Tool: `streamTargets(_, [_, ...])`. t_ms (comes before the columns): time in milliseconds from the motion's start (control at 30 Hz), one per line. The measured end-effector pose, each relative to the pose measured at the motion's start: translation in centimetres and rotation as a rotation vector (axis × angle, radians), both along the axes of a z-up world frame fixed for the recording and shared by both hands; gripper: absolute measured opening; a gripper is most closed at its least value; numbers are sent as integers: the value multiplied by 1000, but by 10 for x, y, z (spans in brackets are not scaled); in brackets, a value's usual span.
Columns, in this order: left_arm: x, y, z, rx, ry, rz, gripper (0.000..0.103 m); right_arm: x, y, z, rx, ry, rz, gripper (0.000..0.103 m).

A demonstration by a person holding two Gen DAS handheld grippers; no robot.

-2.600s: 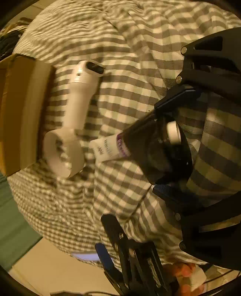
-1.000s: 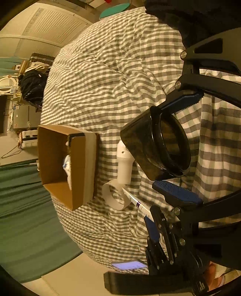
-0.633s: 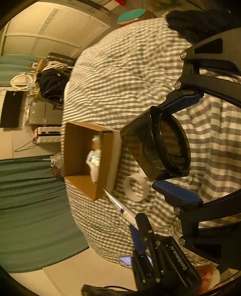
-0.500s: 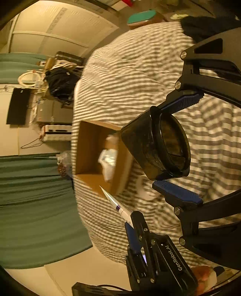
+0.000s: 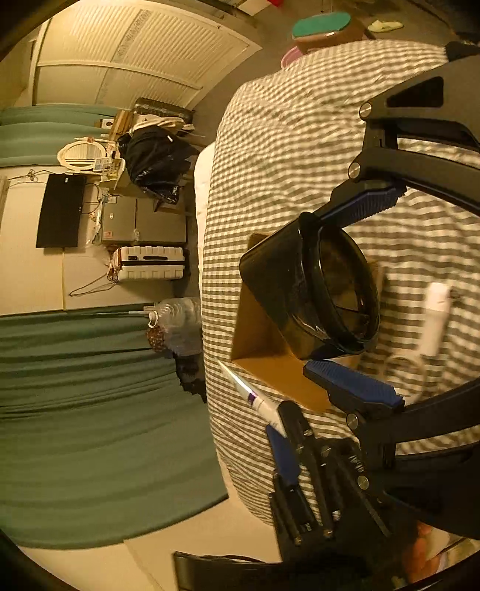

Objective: Organize objects
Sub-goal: 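Carry the tube and black object into the box and open both tools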

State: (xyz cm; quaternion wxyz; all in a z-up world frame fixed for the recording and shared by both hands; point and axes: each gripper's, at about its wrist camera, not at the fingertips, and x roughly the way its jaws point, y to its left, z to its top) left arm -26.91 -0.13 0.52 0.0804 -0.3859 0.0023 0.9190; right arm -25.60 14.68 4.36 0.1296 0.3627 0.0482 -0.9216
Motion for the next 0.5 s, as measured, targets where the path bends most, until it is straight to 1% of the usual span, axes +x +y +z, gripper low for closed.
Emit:
streamTargets(100, [-26, -3, -23, 0, -26, 16, 22, -38, -11, -17, -10, -23, 9, 71])
streamTargets(233, [-56, -6, -56, -2, -70, 27, 22, -78, -17, -42, -4, -52, -1, 71])
streamTargets(367, [-70, -7, -88, -9, -104, 20, 22, -112, -18, -71, 10, -91, -15, 71])
streamTargets(500, [-79, -10, -111, 11, -133, 5, 22, -129, -19, -90, -5, -111, -16, 71])
